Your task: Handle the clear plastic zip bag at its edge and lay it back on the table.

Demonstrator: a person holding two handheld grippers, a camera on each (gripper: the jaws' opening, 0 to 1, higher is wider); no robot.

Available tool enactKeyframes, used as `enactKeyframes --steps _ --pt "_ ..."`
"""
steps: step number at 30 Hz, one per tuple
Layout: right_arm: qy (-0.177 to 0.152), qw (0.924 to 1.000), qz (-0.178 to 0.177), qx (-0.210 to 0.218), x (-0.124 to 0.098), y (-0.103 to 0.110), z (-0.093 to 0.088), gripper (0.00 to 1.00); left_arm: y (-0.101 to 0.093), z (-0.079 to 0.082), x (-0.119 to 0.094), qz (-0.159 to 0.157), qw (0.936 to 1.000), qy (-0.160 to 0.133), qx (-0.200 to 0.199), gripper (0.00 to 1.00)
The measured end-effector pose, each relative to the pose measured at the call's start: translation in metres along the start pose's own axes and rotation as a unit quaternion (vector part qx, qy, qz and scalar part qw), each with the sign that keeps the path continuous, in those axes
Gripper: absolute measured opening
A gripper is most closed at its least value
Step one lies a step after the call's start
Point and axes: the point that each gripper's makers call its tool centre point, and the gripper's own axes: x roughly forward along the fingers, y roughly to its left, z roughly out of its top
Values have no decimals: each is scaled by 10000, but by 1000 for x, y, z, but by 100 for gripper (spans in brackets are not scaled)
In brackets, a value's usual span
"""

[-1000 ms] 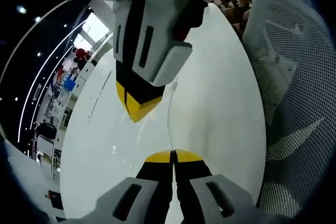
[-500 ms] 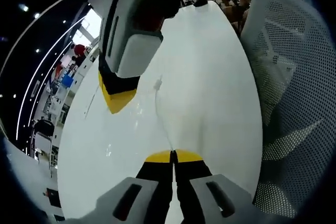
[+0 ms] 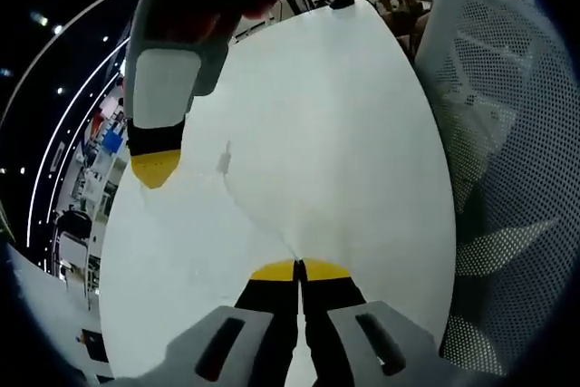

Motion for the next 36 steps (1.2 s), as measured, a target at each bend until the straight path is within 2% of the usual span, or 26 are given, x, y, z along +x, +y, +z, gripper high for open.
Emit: enactKeyframes --steps 27,36 --pt "-136 9995 96 -263 -5 3 18 0 6 -6 1 193 9988 64 -446 0" --pt "-124 9995 106 -266 -4 4 15 0 5 -7 0 232 9984 95 -516 0"
